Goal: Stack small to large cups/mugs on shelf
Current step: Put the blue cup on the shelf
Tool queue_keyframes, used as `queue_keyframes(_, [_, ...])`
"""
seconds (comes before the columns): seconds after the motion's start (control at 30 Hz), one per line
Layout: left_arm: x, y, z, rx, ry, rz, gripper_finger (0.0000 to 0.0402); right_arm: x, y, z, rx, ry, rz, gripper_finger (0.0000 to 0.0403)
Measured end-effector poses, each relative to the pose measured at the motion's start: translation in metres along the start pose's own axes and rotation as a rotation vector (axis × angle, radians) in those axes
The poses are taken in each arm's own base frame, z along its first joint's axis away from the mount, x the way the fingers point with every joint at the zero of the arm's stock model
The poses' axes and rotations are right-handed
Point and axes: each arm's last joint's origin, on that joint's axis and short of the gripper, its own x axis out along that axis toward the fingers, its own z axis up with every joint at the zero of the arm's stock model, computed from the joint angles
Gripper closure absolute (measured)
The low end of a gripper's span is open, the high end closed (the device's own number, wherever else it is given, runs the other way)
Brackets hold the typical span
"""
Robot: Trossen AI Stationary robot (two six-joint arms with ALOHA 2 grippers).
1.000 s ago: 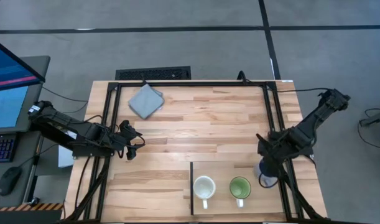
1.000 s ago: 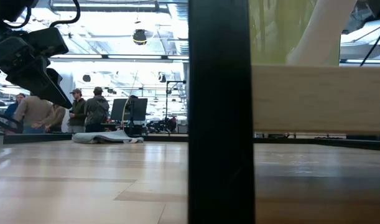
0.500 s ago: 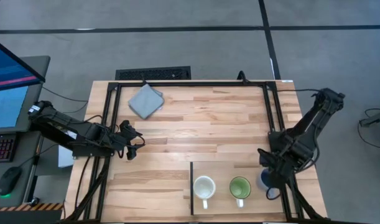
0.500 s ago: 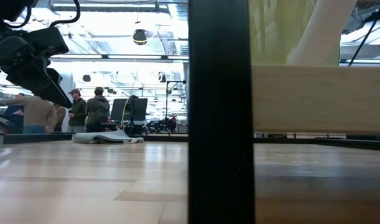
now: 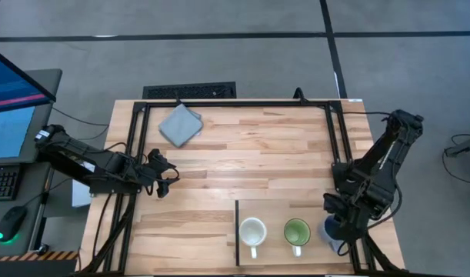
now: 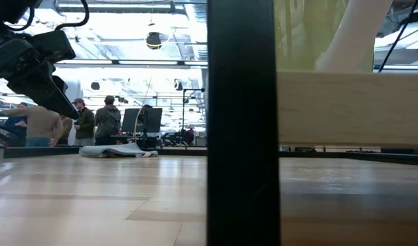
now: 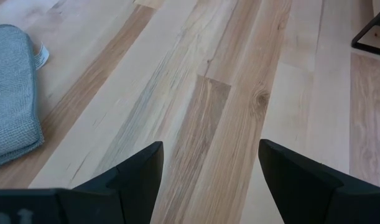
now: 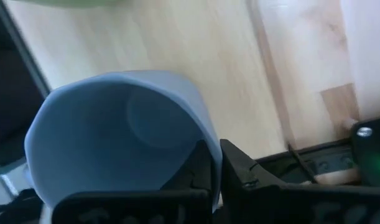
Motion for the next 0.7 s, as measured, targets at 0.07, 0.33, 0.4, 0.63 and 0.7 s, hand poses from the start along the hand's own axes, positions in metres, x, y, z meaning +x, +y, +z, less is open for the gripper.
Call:
queue_keyframes(0.07, [0.0, 0.0, 0.0, 0.0, 0.0, 0.0, 0.0148, -0.0009, 0.0019, -0.0011, 0.009, -0.007, 0.014, 0.0382])
queue_keyframes(0.33, [0.0, 0.0, -0.0001, 0.0, 0.001, 0.0, 0.0148, 0.0055, 0.0076, -0.0042, 0.0, 0.004, -0.024, 0.0382])
queue_keyframes(0.4, [0.0, 0.0, -0.0001, 0.0, 0.001, 0.0, 0.0148, 0.0062, 0.0085, -0.0043, -0.001, 0.004, -0.025, 0.0382])
queue_keyframes(0.63, [0.0, 0.0, -0.0001, -0.009, 0.001, -0.001, 0.0148, 0.0065, 0.0098, -0.0042, 0.024, 0.006, -0.008, 0.0382])
queue_keyframes(0.7, [0.0, 0.0, 0.0, -0.01, 0.001, -0.001, 0.0148, 0.0066, 0.0099, -0.0041, 0.024, 0.006, -0.007, 0.0382])
